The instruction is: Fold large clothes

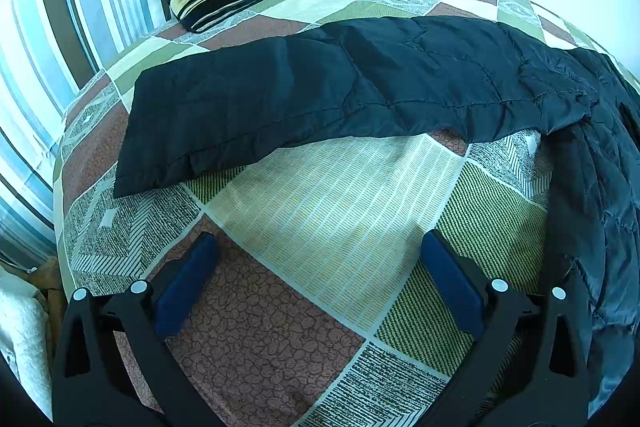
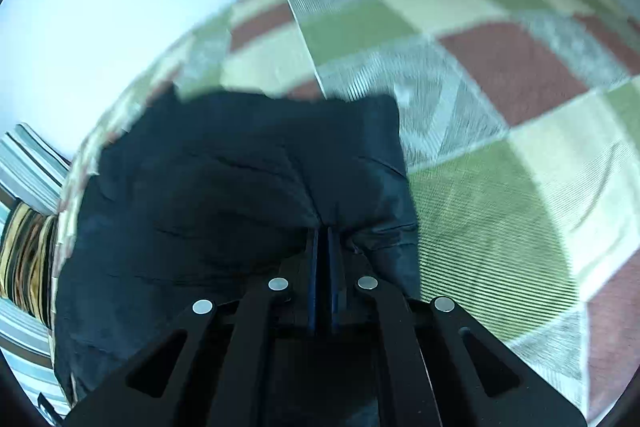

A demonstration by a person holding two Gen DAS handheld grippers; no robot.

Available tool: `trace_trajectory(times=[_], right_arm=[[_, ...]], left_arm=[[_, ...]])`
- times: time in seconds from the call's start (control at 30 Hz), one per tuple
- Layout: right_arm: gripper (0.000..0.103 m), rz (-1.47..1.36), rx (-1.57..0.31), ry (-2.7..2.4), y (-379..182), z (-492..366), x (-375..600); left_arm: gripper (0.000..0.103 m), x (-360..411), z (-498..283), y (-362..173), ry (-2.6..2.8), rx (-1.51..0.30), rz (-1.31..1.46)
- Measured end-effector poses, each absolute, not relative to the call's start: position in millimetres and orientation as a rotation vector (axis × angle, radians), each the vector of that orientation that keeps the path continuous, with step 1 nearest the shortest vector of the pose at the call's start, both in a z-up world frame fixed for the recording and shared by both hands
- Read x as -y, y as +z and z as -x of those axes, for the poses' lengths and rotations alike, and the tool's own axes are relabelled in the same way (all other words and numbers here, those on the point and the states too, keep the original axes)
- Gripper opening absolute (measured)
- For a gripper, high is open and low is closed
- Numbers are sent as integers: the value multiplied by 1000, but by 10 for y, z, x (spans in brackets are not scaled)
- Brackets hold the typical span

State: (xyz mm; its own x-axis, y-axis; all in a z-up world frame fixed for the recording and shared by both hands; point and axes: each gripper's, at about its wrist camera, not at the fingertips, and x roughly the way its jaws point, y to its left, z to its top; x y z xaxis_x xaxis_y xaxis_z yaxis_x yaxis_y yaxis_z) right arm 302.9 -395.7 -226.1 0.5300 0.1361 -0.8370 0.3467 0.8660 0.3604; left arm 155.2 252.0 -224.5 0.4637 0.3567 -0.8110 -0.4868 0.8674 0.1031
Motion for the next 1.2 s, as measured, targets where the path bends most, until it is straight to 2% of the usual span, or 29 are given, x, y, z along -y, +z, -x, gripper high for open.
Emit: trace_trajectory(times=[0.1, 0.37, 0.63, 0.87, 0.9, 0.93, 1.0, 1.2], right_arm=[[3, -567, -997, -123, -2275, -2986, 3985], [4, -493, -923, -145, -1830, -2585, 3893], [4, -488, -993, -175, -2227, -2550, 3882], [5, -448, -968, -189, -2050, -2438, 3844], [11, -438, -964, -195, -2007, -2390, 3831], [24, -431, -958, -200, -1983, -2360, 3822], [42, -410, -939, -223, -1918, -2236, 3824], [45, -350, -975, -337, -1954, -1918, 3912]], left_arm=[[101, -2518, -1552, -2244, 522, -958, 148], [101, -2520, -1554, -2247, 521, -957, 152], [101, -2519, -1555, -2247, 521, -957, 152], [101, -2523, -1556, -2249, 518, -955, 158], [101, -2526, -1558, -2251, 518, -956, 159], [101, -2525, -1555, -2248, 518, -955, 159], [101, -2526, -1555, -2248, 518, -955, 159], [101, -2528, -1552, -2252, 516, -954, 165]])
